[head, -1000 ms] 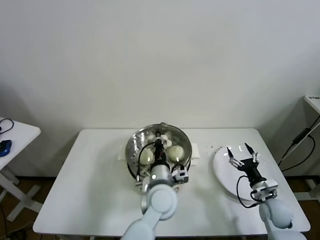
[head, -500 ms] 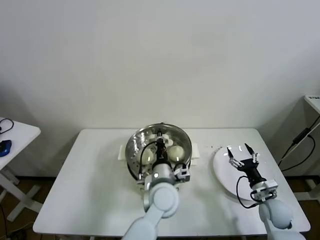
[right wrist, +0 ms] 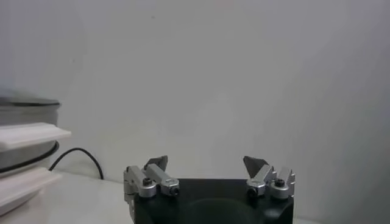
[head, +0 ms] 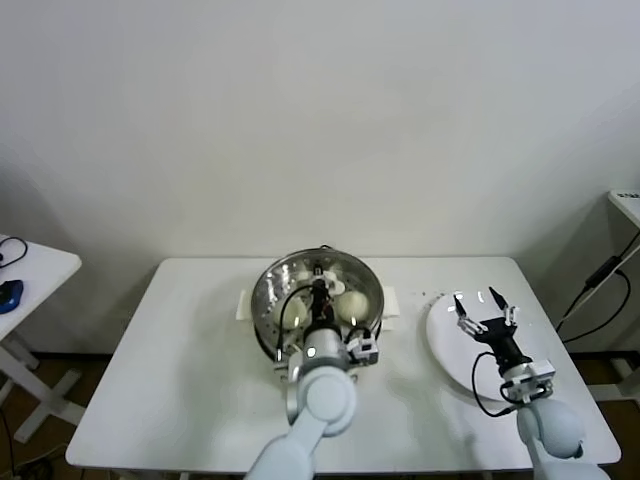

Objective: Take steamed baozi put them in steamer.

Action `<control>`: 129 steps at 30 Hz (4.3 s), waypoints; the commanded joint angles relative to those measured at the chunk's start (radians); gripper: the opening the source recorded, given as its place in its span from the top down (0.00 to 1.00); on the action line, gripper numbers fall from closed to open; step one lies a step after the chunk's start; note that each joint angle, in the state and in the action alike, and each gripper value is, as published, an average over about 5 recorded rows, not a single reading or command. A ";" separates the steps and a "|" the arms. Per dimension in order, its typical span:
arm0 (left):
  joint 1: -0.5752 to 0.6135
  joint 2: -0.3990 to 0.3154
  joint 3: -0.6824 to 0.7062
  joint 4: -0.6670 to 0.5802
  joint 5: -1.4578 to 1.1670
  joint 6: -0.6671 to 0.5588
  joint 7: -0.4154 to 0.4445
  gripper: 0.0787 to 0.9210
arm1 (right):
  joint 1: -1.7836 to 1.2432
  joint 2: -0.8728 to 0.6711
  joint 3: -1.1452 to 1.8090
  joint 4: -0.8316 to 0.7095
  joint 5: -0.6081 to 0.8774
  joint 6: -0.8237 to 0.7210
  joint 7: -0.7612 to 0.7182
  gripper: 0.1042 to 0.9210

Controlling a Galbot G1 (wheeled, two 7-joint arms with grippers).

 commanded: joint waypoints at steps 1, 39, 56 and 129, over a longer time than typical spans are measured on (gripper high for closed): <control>-0.003 -0.002 -0.009 0.009 -0.006 -0.003 -0.012 0.91 | 0.002 0.003 0.000 -0.001 -0.001 0.000 -0.002 0.12; 0.026 -0.008 -0.011 0.010 -0.010 -0.030 -0.060 0.87 | 0.003 0.015 0.012 -0.003 -0.001 0.003 -0.020 0.12; 0.047 0.008 -0.012 -0.068 -0.008 -0.049 -0.040 0.30 | 0.010 0.016 0.011 -0.015 -0.004 0.004 -0.027 0.12; 0.532 0.110 -0.888 -0.219 -1.748 -0.842 -0.285 0.12 | -0.123 -0.126 -0.096 0.098 0.164 0.070 0.010 0.12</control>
